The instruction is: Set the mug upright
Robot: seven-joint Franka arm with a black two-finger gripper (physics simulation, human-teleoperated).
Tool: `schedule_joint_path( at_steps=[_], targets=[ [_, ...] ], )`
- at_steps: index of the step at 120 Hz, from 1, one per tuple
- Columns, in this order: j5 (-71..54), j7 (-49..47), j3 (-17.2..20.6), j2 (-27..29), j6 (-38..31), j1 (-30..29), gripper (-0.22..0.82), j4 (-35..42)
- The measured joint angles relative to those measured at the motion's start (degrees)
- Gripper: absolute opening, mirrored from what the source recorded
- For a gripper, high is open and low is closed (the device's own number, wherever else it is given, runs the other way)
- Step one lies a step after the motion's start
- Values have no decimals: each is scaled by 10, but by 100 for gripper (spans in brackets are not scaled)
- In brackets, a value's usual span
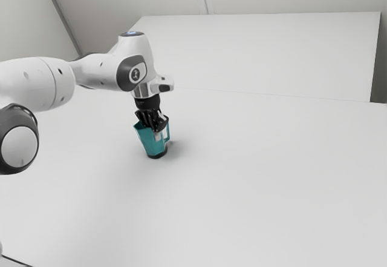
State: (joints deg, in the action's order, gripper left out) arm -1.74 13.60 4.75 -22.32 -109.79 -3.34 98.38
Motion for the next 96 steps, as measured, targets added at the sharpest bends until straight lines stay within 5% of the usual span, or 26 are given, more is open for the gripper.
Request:
schedule_joint_path(
  at_steps=[21,38,96],
  targets=[
    [5,0,-1,0,2,0,21,0],
    [6,1,-1,13,3,0,40,0],
    [15,-15,1,157,80,0,58,-10]
  ],
)
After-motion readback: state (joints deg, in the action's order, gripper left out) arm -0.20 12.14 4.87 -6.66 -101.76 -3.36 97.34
